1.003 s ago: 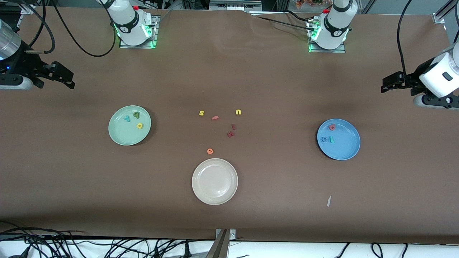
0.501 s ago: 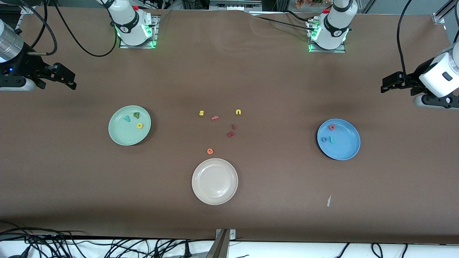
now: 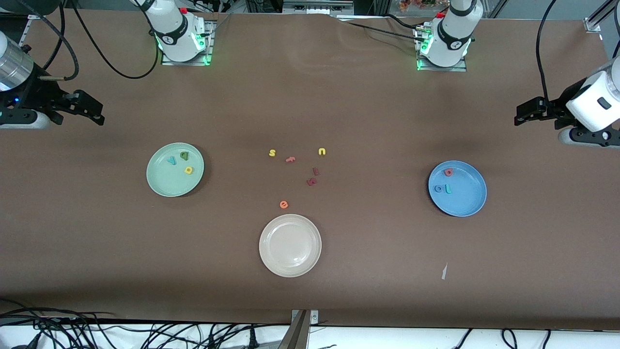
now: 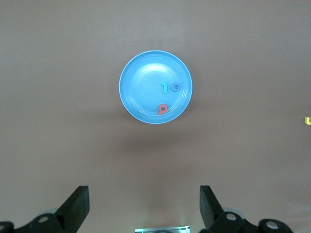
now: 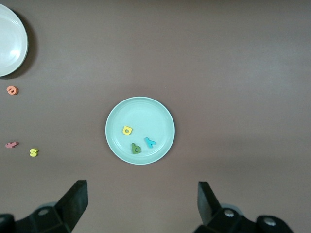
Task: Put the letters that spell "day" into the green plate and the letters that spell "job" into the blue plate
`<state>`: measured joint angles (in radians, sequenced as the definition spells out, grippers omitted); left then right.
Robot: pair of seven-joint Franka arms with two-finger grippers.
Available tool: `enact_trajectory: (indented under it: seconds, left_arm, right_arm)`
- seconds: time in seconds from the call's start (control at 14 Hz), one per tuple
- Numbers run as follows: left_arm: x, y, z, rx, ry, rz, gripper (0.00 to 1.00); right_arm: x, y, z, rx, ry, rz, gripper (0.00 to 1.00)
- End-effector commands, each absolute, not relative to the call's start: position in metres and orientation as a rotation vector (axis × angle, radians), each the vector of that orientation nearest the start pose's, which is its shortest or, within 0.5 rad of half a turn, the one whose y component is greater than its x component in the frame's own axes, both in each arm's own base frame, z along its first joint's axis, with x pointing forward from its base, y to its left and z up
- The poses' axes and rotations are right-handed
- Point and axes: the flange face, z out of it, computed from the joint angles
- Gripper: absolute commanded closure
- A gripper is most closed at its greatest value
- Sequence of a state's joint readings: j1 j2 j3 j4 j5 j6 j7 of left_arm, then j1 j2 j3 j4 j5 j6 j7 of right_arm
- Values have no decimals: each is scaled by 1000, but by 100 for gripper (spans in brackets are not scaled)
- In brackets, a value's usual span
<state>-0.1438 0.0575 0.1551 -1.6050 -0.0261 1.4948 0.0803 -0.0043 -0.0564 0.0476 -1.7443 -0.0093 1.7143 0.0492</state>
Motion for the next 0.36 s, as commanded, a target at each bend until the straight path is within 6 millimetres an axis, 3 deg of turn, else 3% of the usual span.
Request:
enact_trajectory:
  seconds: [0.0,0.29]
  left_arm:
    - [556,0,576,-3163,128,238,0]
    - [556,0,576,-3163,128,238,0]
  right_arm:
    - [548,22,588,-3147,21,-20,0]
    - [547,22,587,-3147,19,-10,0]
